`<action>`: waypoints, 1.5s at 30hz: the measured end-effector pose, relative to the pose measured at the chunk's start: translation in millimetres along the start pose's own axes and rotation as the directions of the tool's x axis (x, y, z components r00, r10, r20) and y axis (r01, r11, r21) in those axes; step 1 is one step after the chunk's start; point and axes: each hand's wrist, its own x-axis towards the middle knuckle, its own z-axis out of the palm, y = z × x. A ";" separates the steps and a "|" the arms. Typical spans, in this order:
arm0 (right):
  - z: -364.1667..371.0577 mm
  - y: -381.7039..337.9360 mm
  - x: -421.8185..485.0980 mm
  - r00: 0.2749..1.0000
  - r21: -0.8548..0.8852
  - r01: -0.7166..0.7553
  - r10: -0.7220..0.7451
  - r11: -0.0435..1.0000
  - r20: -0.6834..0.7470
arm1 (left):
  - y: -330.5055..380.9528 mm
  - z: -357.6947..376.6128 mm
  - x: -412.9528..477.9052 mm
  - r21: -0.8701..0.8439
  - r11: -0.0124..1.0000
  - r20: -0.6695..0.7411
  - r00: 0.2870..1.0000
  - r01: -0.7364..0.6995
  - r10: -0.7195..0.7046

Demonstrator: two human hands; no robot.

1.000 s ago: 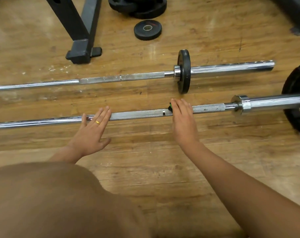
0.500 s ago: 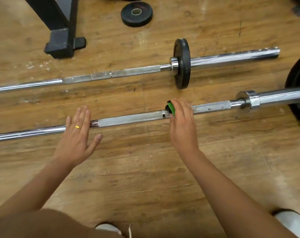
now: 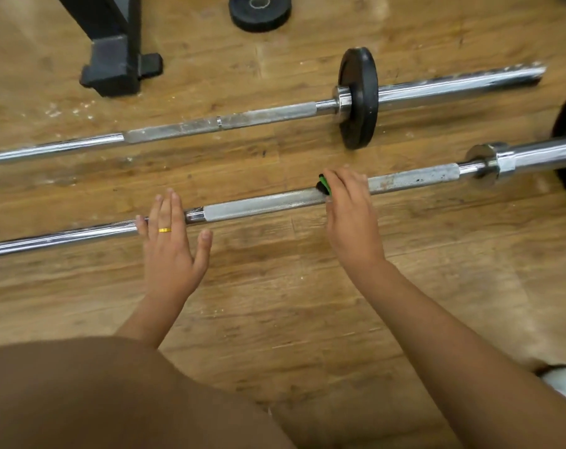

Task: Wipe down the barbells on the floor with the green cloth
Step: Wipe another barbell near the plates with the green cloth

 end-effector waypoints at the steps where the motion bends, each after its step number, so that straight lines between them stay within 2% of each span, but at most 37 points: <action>1: 3.1 -7.3 -1.6 0.998 -0.019 0.040 -0.039 0.999 0.050 | 0.7 -0.5 0.3 -0.002 1.000 -0.005 1.000 0.000 0.000; 3: 8.7 -14.0 -4.6 0.990 -0.040 0.102 -0.097 0.994 0.105 | 1.2 -1.0 0.9 0.008 1.000 -0.012 1.000 -0.008 0.008; 5: 8.1 -11.0 -4.6 0.989 -0.054 0.112 -0.107 0.992 0.099 | 0.0 -2.8 -0.1 0.015 1.000 -0.005 1.000 -0.008 0.008; 12: 14.1 -24.6 -7.8 0.999 -0.076 -0.002 0.006 0.997 0.044 | -3.3 -12.9 -4.4 0.009 1.000 0.077 0.997 -0.029 0.028; 17: -0.3 -17.6 -4.0 0.993 -0.178 0.057 -0.037 0.982 0.116 | -2.1 -21.0 -6.1 0.010 1.000 0.148 0.989 -0.018 0.017; 22: -3.3 -22.8 -6.9 0.996 -0.196 -0.022 0.037 0.980 0.077 | 4.9 -26.9 -10.1 0.036 0.999 0.196 0.980 0.021 -0.027; 28: -1.2 -24.8 -7.7 0.983 -0.124 0.095 -0.074 0.988 0.167 | 5.5 -18.7 -17.0 0.039 0.999 0.139 0.990 0.005 -0.010; 31: 1.9 -21.0 -11.1 0.992 -0.140 0.068 -0.052 0.988 0.112 | 3.0 -14.2 -21.5 0.022 1.000 0.115 0.993 -0.008 0.005; 34: 5.6 -24.2 -18.0 0.996 -0.071 -0.090 0.088 0.993 -0.028 | 4.8 -15.0 -23.0 -0.004 1.000 0.112 0.994 0.012 -0.012; 36: 8.8 -30.0 -23.1 0.990 -0.070 -0.132 0.127 0.989 -0.065 | 7.9 -16.5 -22.6 -0.020 0.999 0.122 0.992 0.029 -0.026; 40: 17.6 -40.8 -22.7 0.994 -0.085 0.065 -0.057 0.994 0.093 | 7.9 -20.2 -22.5 -0.038 0.999 0.135 0.990 0.038 -0.033; 42: 14.9 -31.3 -18.7 0.990 -0.125 0.104 -0.090 0.987 0.106 | 6.1 -21.8 -23.1 -0.042 0.999 0.149 0.989 0.031 -0.025; 45: 7.8 -17.8 -14.9 0.995 -0.091 -0.094 0.089 0.991 -0.053 | 8.2 -22.9 -21.3 -0.016 0.999 0.171 0.984 0.045 -0.042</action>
